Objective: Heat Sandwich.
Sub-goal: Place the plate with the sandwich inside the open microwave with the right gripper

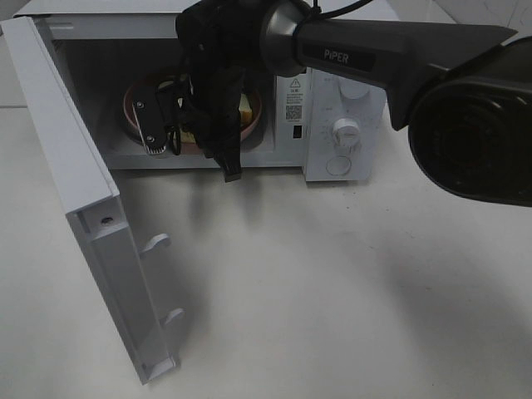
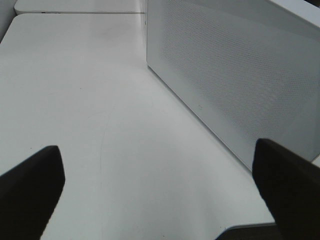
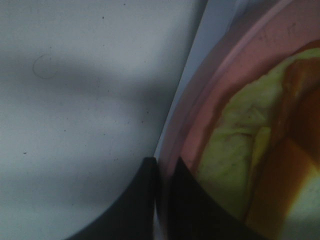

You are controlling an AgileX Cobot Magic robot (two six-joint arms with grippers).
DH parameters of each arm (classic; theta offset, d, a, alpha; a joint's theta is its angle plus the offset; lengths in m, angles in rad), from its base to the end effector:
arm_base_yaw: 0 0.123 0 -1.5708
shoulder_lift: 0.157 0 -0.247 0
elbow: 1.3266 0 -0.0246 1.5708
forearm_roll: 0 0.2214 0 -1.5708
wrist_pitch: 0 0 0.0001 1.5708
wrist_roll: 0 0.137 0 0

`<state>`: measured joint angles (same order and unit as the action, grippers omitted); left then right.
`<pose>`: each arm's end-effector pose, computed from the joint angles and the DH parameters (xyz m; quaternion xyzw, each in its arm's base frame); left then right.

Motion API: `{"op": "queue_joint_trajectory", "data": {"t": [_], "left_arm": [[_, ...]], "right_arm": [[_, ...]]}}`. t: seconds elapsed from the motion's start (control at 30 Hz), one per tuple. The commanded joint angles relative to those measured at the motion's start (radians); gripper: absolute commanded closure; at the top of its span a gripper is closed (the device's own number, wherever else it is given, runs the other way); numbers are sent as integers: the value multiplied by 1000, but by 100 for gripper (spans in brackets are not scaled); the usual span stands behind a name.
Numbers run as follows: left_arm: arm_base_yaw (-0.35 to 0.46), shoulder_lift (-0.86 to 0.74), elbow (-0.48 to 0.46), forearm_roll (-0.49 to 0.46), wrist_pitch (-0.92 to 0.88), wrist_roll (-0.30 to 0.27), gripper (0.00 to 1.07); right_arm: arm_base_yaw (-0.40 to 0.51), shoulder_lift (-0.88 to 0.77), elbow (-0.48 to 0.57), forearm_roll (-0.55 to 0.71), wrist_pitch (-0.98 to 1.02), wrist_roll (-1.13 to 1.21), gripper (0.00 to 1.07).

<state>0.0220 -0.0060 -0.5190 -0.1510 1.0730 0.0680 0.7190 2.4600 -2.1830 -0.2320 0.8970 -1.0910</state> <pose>0.0451 -0.0171 0.2476 0.0238 0.8472 -0.0516 0.5283 0.3925 0.3108 0.1106 -0.7883 0.5576 -0.1473 0.2145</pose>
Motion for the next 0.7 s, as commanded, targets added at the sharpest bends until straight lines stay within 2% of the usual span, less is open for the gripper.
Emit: {"op": "queue_joint_trajectory", "data": {"t": [0.03,0.17,0.27,0.3,0.33,0.37,0.4,0.43,0.47,0.5,0.53,0.57,0.7], "left_arm": [[-7,-22,3,-1,-2,-6,9],[-7,-22,3,-1,-2,-6,9],[-7,-22,3,-1,-2,-6,9],[-7,-22,3,-1,-2,-6,9],[-7,-22,3,-1,-2,-6,9],[-7,-22,3,-1,-2,-6,9],[-7,-22,3,-1,-2,-6,9],[-7,-22,3,-1,-2,-6,9],[-7,-22,3,-1,-2,-6,9],[-7,-22,3,-1,-2,-6,9],[-7,-22,3,-1,-2,-6,9],[-7,-22,3,-1,-2,-6,9],[-7,-22,3,-1,-2,-6,9]], "right_arm": [[-2,-7,-10,-7,-19,41,100],[-2,-7,-10,-14,-28,78,94],[-2,-7,-10,-27,-45,127,79],[-2,-7,-10,-27,-45,127,79],[-2,-7,-10,-30,-47,140,74],[-2,-7,-10,-30,-50,167,62],[-2,-7,-10,-30,-49,183,55],[-2,-7,-10,-30,-49,183,55],[-2,-7,-10,-30,-49,196,49],[-2,-7,-10,-30,-49,214,43],[-2,-7,-10,-30,-49,243,32],[-2,-7,-10,-28,-49,254,27],[-1,-7,-10,-15,-47,274,22]]}}
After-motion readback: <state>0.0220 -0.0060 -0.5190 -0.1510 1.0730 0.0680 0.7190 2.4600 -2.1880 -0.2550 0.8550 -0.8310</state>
